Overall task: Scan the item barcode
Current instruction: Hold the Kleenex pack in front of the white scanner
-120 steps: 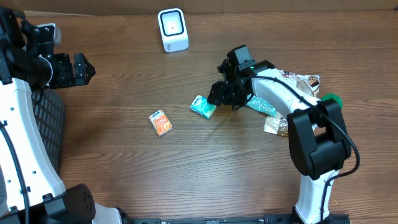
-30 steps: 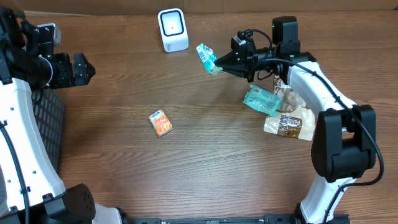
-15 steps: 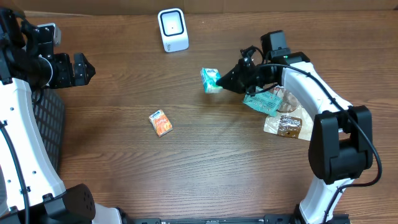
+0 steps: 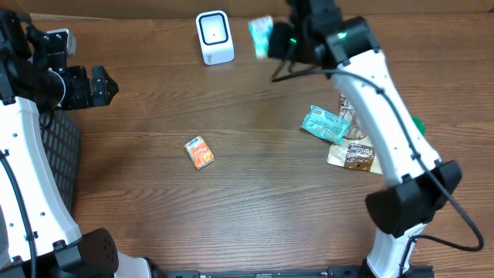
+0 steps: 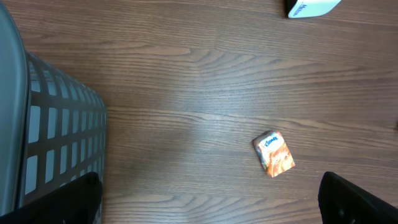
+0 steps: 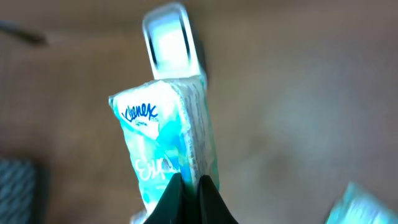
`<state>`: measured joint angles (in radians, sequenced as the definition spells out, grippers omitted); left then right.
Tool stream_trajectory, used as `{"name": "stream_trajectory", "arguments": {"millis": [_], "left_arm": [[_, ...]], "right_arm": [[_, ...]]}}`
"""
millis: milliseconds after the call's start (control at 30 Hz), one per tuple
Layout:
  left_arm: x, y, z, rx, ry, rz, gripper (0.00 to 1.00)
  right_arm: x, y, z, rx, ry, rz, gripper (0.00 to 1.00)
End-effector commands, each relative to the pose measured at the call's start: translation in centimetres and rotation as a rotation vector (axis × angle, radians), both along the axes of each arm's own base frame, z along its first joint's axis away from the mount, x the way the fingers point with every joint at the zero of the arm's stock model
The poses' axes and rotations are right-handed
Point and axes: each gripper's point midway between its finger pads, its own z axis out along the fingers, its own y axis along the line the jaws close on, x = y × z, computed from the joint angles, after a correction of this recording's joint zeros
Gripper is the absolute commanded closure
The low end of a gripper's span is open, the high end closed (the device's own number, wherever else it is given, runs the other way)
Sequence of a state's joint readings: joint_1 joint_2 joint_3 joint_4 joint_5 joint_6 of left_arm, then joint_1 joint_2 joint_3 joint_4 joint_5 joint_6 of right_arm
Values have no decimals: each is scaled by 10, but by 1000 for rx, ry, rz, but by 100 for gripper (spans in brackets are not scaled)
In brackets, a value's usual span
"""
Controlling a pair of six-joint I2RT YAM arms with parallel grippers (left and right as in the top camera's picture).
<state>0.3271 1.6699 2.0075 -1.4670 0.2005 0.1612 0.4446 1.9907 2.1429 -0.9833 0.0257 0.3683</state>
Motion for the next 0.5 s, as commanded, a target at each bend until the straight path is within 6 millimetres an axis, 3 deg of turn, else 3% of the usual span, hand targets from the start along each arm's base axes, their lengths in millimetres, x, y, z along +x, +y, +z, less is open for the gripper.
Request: {"name": "stream_trajectory", "arguments": {"millis": [0,167,300,467], "left_arm": [[1,-2,4,12,-14,-23,1],[1,-2,4,11,-14,-23,1],[1,-2,4,11,-14,-23,0],[1,-2,4,12,-14,-23,1]], "right_arm": [[21,-14,15,-355,-224,-144,96],[51,24,5,-610,-418,-127,96],[83,56,-26,-763,-516,3,96],[110,79,-68,-933,-593,130,96]]}}
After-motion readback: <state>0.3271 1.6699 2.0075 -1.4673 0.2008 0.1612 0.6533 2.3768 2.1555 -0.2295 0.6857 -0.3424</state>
